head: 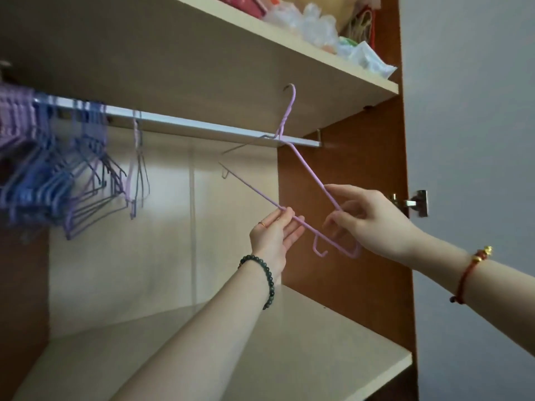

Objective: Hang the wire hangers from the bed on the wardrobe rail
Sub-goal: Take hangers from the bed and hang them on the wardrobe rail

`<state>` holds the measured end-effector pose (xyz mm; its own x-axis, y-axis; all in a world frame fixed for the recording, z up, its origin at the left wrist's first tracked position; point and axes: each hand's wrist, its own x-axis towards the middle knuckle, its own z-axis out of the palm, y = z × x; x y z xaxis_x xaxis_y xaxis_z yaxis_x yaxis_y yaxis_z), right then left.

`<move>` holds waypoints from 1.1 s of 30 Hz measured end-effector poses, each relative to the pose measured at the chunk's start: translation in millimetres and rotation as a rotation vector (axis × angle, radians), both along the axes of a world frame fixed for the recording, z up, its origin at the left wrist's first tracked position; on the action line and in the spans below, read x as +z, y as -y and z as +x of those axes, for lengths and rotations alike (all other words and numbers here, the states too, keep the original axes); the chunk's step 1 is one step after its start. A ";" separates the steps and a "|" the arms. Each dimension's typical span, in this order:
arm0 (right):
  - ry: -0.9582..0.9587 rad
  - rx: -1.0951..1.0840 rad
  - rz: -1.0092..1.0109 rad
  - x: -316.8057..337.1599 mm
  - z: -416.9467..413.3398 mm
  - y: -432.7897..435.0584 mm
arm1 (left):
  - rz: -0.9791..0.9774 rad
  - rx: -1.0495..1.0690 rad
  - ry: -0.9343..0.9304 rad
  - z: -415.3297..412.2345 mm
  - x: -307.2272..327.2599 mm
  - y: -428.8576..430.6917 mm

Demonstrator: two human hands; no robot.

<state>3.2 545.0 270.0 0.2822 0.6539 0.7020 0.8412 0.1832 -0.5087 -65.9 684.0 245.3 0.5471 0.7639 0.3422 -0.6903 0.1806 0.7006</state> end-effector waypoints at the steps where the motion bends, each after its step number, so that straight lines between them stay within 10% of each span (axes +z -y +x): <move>1: 0.010 0.019 -0.007 7.3 -4.7 -13.0 | -0.006 0.019 0.007 -5.8 3.9 -10.8; 33: -0.094 0.374 -0.135 47.4 -88.5 -188.1 | -0.174 0.251 0.084 -89.6 19.8 -169.8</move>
<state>-85.2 733.0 317.4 0.0660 0.8084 0.5850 0.6776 0.3940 -0.6210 -155.5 853.8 265.1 0.3097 0.9225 0.2304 -0.7825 0.1096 0.6129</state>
